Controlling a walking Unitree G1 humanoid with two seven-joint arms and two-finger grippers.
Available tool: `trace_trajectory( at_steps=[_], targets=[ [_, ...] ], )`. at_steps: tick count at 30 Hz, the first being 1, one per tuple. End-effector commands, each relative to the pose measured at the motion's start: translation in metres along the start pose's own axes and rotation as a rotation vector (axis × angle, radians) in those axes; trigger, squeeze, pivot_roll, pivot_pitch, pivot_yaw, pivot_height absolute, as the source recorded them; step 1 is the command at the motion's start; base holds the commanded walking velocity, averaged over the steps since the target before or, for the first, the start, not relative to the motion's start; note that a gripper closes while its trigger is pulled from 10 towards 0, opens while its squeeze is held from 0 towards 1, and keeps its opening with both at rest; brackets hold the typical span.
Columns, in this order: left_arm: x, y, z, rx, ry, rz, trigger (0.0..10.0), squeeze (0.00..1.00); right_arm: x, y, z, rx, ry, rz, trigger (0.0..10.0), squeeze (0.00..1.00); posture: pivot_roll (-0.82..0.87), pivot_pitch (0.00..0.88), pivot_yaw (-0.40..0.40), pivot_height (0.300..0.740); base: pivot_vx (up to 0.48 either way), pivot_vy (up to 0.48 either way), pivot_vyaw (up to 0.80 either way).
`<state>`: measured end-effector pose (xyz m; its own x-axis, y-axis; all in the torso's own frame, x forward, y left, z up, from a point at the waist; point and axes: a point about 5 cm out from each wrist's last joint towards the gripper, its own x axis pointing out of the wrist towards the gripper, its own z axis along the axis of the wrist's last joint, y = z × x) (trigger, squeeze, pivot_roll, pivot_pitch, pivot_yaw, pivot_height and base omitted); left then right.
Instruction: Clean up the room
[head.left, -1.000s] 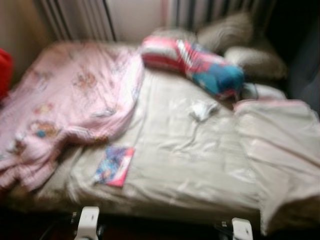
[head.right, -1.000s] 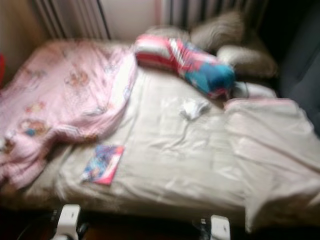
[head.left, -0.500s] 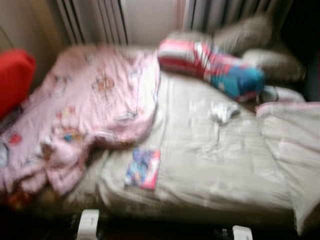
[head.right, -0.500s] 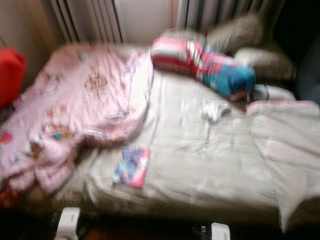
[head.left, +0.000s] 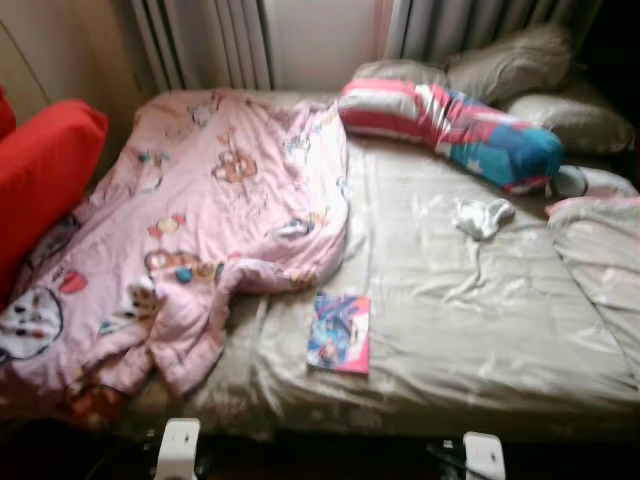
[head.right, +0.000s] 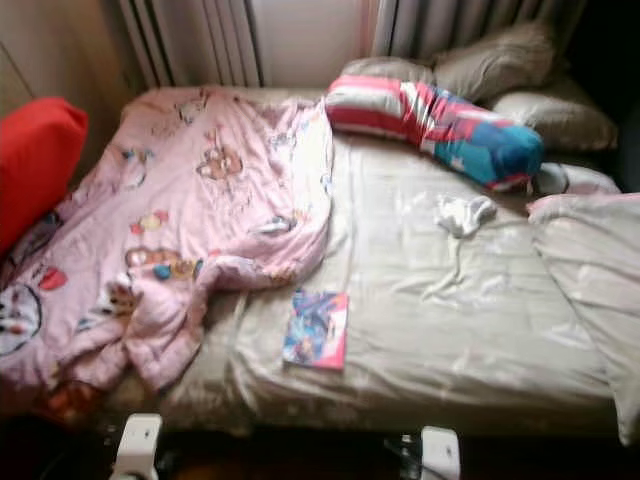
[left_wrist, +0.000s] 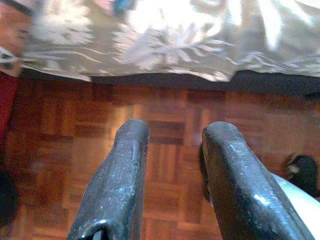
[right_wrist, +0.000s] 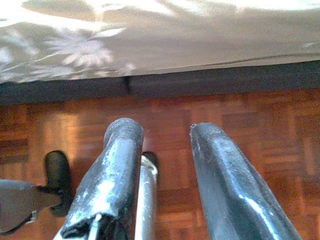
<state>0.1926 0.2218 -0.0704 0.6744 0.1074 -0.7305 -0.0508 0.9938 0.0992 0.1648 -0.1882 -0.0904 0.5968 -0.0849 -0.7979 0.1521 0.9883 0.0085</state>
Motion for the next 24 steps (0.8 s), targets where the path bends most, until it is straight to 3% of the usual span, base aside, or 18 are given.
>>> trace_trajectory(
  at_steps=[1, 4, 14, 24],
  targets=[
    [-0.0009, -0.0050, -0.0065, -0.010, 0.028, -0.009, 10.0, 0.00, -0.0017, -0.0026, -0.0081, -0.002, 0.035, -0.018, 10.0, 0.00, -0.06, 0.091, 0.029, 0.740, 0.000, 0.364, 0.00],
    [-0.0011, -0.0044, -0.0070, -0.011, 0.029, -0.009, 10.0, 0.00, -0.0014, -0.0004, -0.0078, -0.001, 0.034, -0.019, 10.0, 0.00, -0.06, 0.092, 0.028, 0.740, 0.000, 0.338, 0.00],
    [-0.0022, 0.0010, -0.0078, -0.029, 0.019, 0.000, 10.0, 0.00, -0.0020, -0.0008, -0.0093, 0.005, 0.034, -0.027, 10.0, 0.00, -0.06, 0.097, 0.025, 0.740, 0.000, 0.000, 0.00],
    [-0.0008, -0.0049, -0.0036, -0.040, -0.001, -0.018, 10.0, 0.00, -0.0018, -0.0060, -0.0063, 0.006, 0.019, -0.023, 10.0, 0.00, -0.06, 0.098, 0.024, 0.740, 0.000, 0.000, 0.00]
  ],
)
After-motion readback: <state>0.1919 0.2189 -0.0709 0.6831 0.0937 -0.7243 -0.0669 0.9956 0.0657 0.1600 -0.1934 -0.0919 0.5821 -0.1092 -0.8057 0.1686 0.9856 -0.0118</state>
